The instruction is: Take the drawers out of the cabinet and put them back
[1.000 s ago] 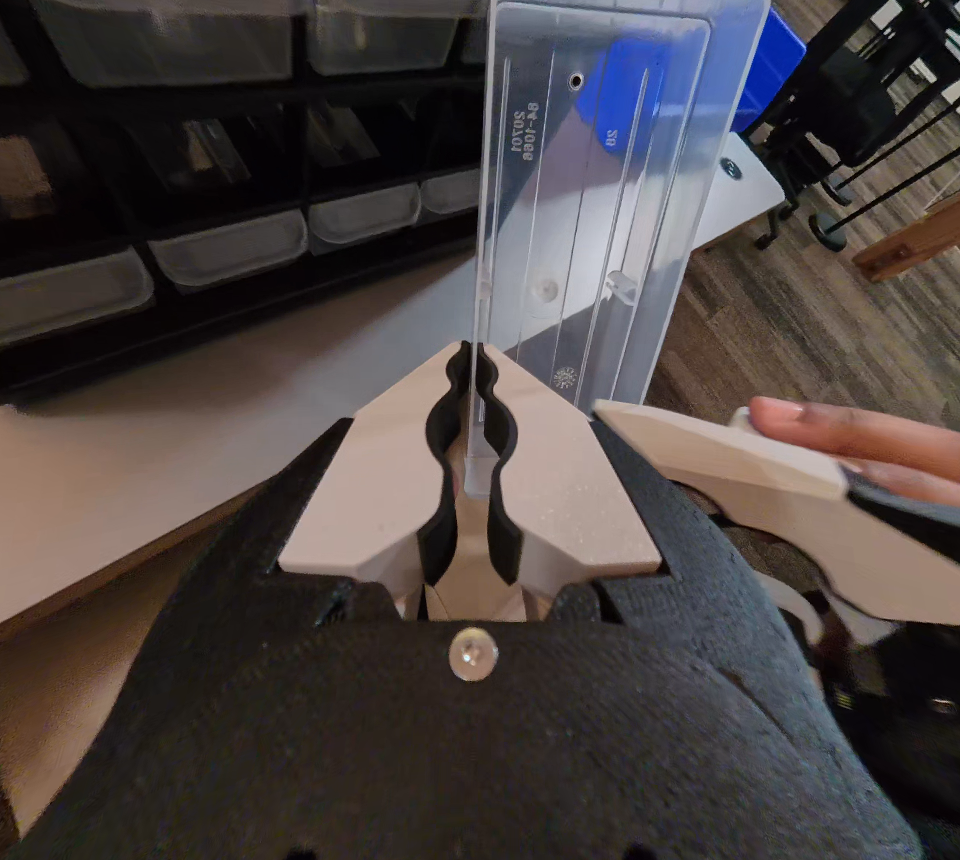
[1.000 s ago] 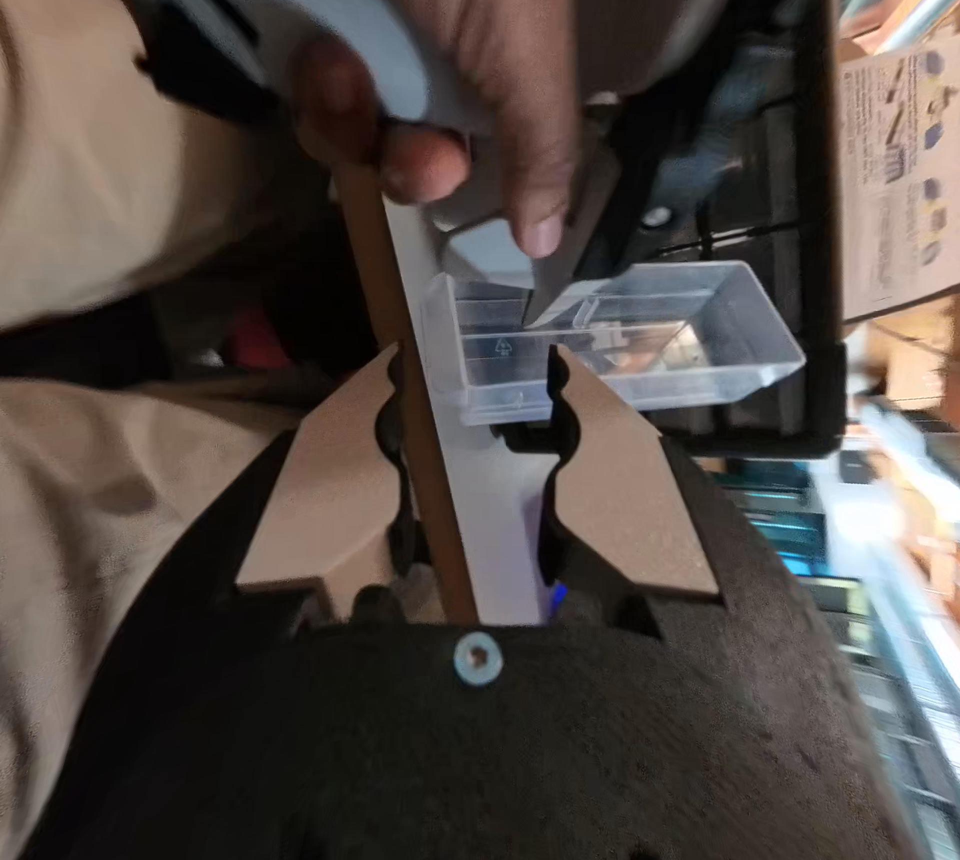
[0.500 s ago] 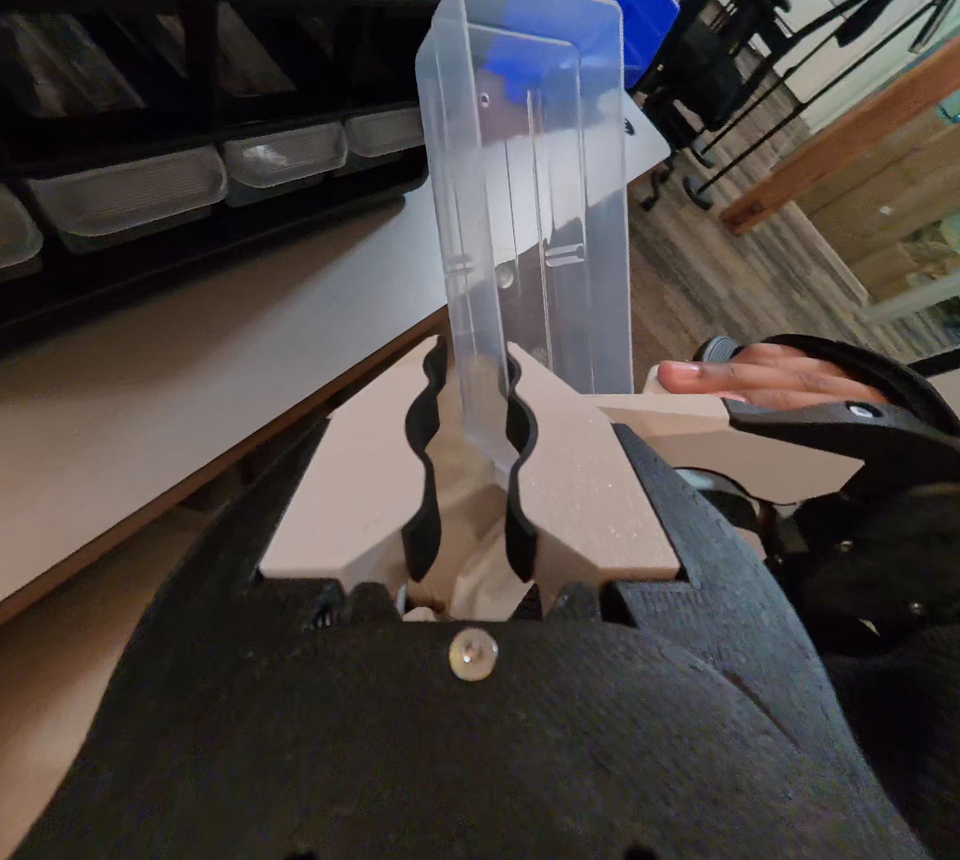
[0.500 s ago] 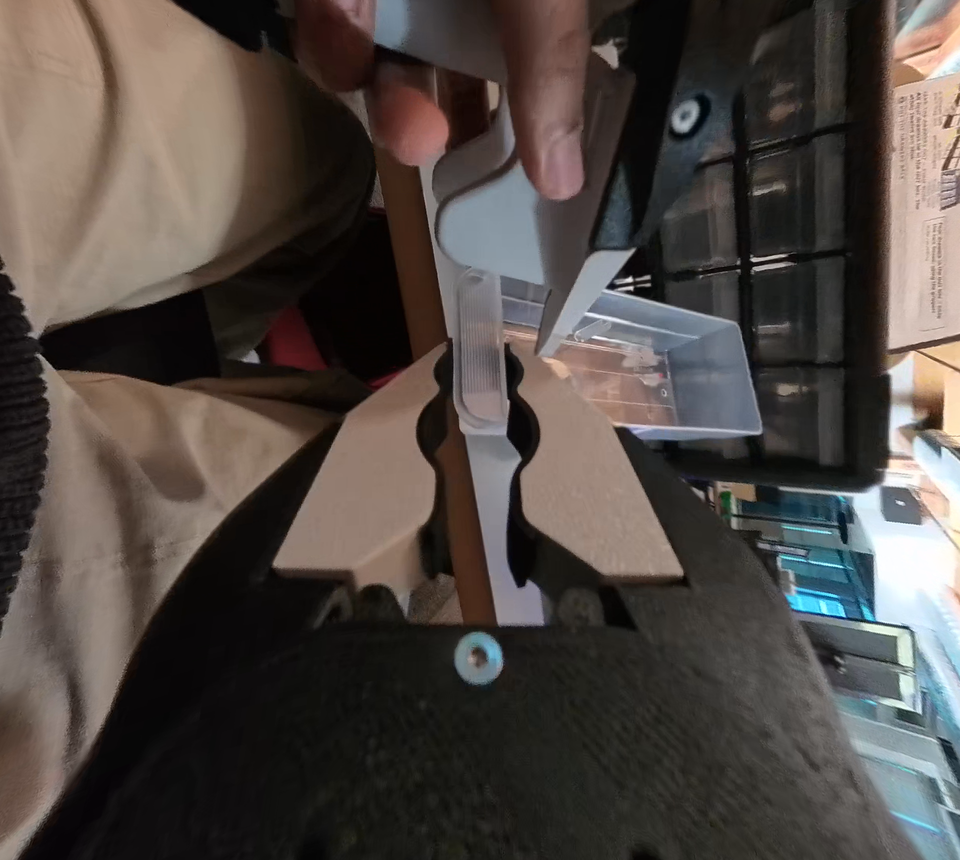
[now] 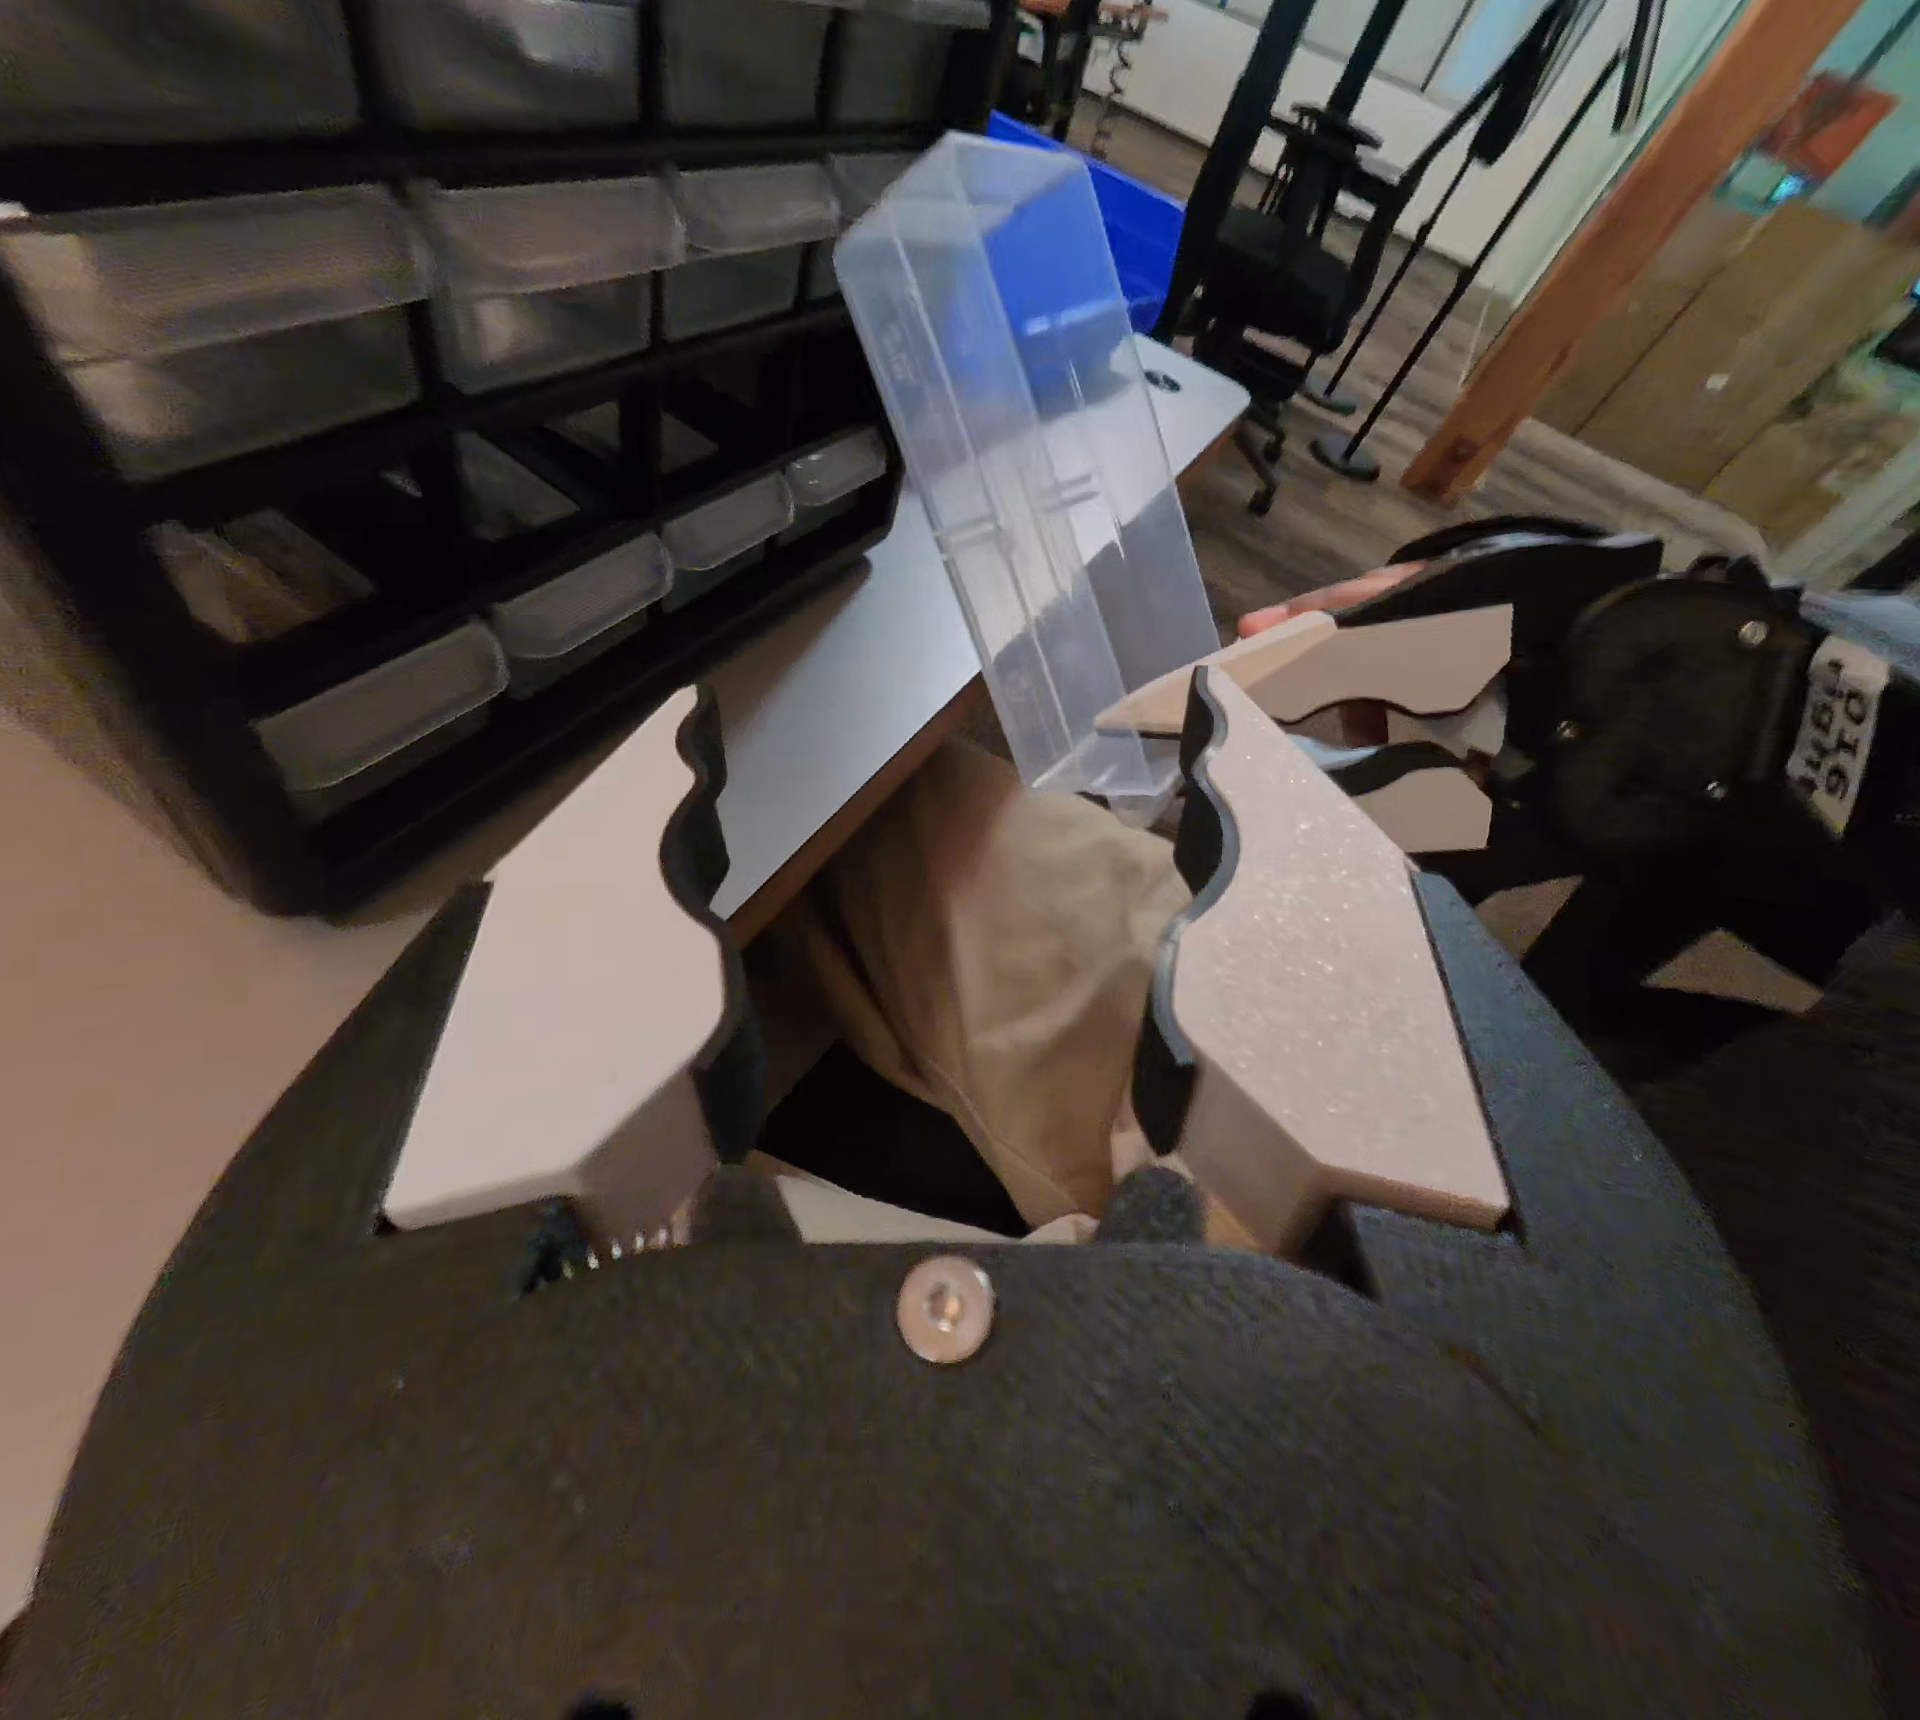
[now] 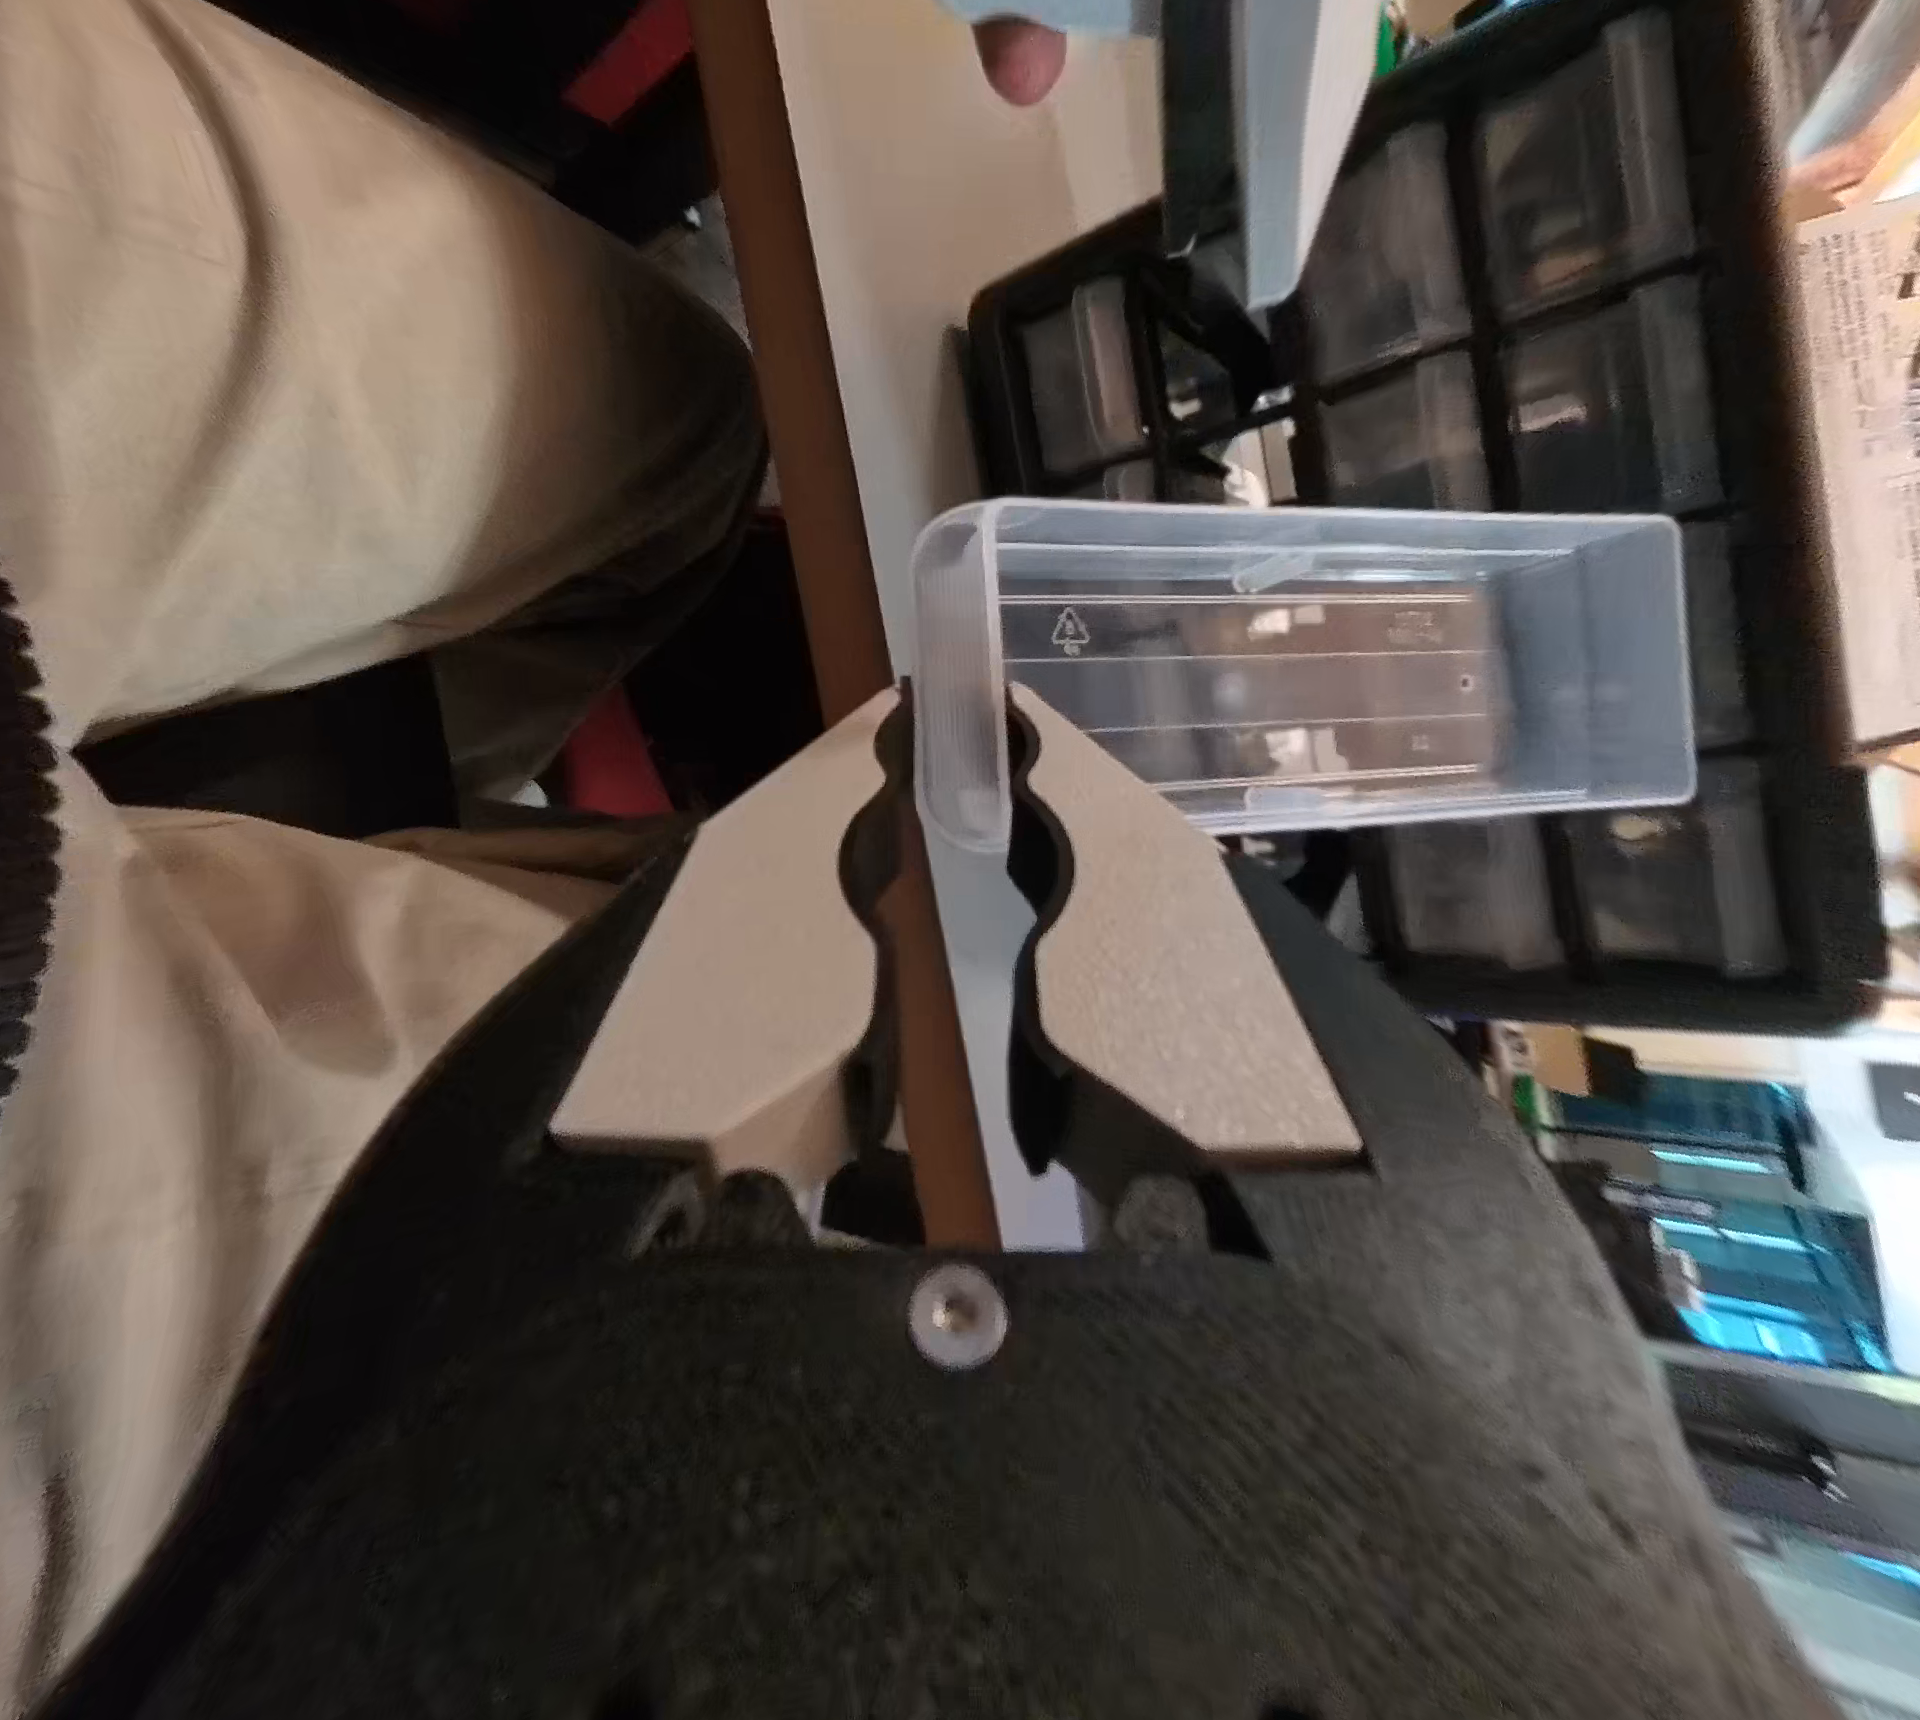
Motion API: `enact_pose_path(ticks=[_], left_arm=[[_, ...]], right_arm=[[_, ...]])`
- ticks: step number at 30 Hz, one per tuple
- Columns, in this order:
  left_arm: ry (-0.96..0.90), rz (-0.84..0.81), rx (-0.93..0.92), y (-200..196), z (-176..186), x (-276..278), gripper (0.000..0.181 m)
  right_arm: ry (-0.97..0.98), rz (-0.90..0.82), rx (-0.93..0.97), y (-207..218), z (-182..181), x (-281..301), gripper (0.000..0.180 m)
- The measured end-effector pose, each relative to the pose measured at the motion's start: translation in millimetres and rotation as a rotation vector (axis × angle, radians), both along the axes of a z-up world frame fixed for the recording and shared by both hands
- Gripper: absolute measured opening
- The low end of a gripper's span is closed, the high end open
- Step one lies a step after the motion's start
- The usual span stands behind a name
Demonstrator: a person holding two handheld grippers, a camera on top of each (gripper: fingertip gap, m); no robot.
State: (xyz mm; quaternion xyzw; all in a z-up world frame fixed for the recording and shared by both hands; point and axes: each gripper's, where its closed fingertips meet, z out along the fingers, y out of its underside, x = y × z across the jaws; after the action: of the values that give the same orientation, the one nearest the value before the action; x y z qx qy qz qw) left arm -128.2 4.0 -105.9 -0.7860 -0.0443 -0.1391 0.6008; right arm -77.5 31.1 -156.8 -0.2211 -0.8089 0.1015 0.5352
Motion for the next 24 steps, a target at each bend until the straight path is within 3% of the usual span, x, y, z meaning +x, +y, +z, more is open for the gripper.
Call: enact_pose_path(ticks=[5,13,17,19,24], left_arm=[[-0.048,0.201,0.006,-14.0,-2.6,-54.8,0.083],[0.234,0.471,-0.121,-41.1,-16.1,-117.4,0.081],[0.333,0.705,0.013,-69.0,12.8,-150.2,0.056],[0.338,0.744,0.05,-78.6,21.9,-158.0,0.056],[0.317,0.731,0.003,-78.4,6.3,-162.4,0.057]], right_arm=[[-0.064,0.162,-0.164,-36.6,1.0,4.4,0.013],[-0.384,0.29,-0.5,-69.8,18.2,-17.0,0.014],[-0.562,0.329,-0.603,-75.9,28.9,-31.6,0.014],[-0.622,0.326,-0.604,-73.3,30.6,-39.3,0.013],[-0.725,0.312,-0.575,-66.3,31.3,-48.5,0.014]])
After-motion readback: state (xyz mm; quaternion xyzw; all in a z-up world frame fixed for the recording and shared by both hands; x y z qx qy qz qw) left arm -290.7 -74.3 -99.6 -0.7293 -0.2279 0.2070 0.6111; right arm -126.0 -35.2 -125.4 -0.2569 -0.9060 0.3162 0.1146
